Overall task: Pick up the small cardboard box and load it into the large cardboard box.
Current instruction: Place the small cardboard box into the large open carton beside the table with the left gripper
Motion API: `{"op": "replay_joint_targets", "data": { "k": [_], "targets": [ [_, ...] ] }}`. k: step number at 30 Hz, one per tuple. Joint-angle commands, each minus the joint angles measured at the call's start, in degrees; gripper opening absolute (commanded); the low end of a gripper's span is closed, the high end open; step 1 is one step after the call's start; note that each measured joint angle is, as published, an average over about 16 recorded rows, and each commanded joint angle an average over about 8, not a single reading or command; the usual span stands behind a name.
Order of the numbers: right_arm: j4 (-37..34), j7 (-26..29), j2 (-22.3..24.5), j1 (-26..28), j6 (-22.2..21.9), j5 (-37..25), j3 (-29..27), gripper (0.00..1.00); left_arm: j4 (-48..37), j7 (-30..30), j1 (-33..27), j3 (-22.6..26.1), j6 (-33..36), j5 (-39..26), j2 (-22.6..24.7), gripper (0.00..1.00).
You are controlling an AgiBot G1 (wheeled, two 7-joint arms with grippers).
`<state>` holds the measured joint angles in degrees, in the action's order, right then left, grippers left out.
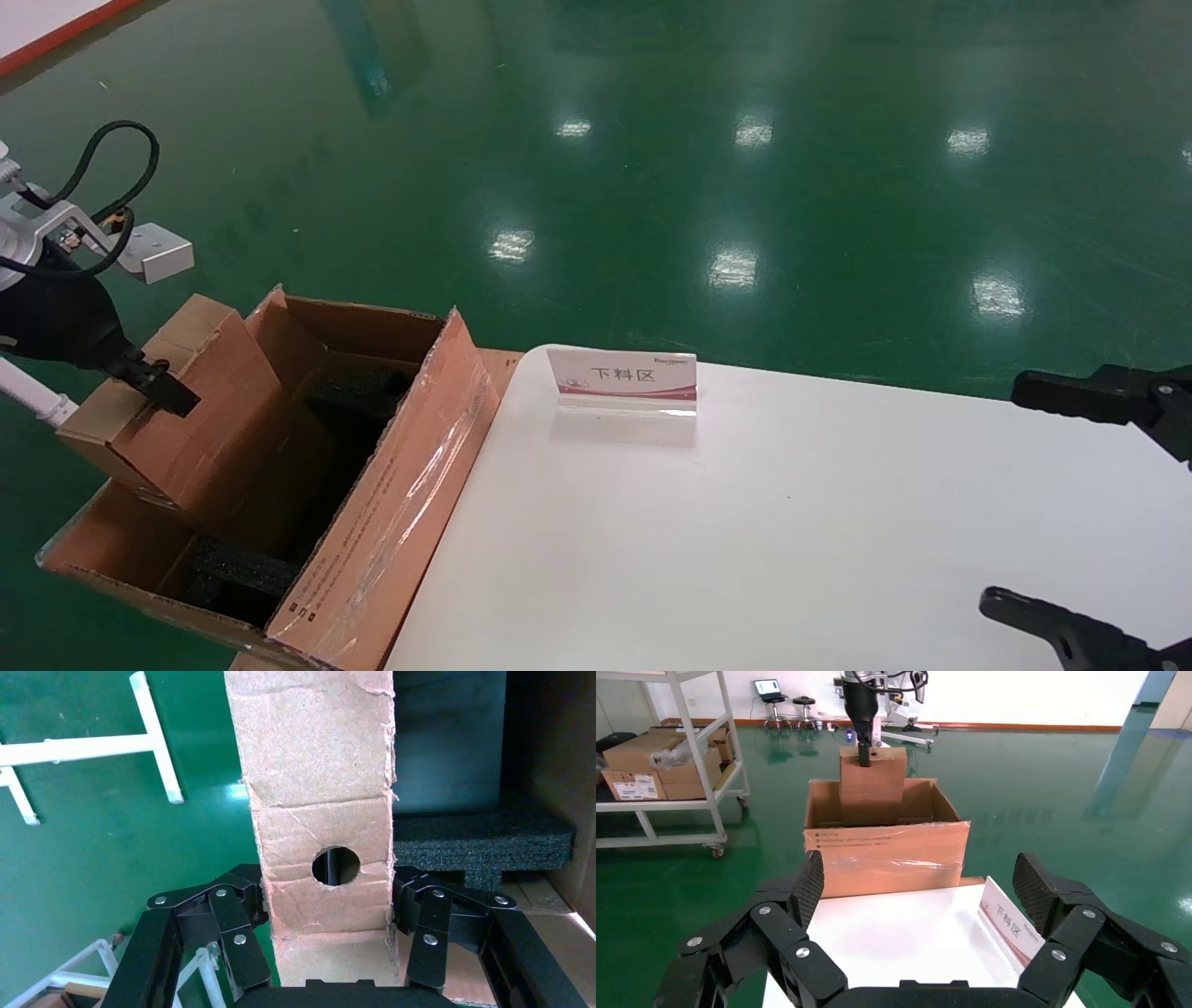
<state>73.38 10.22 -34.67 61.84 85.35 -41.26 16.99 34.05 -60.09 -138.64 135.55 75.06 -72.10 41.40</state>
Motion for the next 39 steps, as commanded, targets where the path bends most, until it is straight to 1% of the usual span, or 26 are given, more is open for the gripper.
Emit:
{"op": "replay_joint_targets", "data": {
  "k": [1, 16, 28, 39],
  "targets": [
    [0.00, 0.00, 0.00, 0.00, 0.00, 0.00, 0.01, 1.00, 1.12, -0.82, -0.33, 0.19, -0.40, -0.44, -0.18, 0.00],
    [0.00, -0.03, 0.02, 0.01, -0.02, 0.04, 0.05, 1.00, 8.35, -6.58, -1.15, 1.47, -3.94, -3.30, -1.90, 0.00],
    [0.00, -0.04, 0.04, 0.02, -0.04, 0.06, 0.09, 1.00, 11.75, -11.09, 0.71, 2.40, -7.83, -5.35, -2.10, 0.00],
    [0.00, -0.06, 0.05, 0.03, -0.05, 0.08, 0.12, 1.00, 11.94, -14.04, 3.48, 3.24, -10.44, -6.65, -1.66, 0.00]
  ]
}}
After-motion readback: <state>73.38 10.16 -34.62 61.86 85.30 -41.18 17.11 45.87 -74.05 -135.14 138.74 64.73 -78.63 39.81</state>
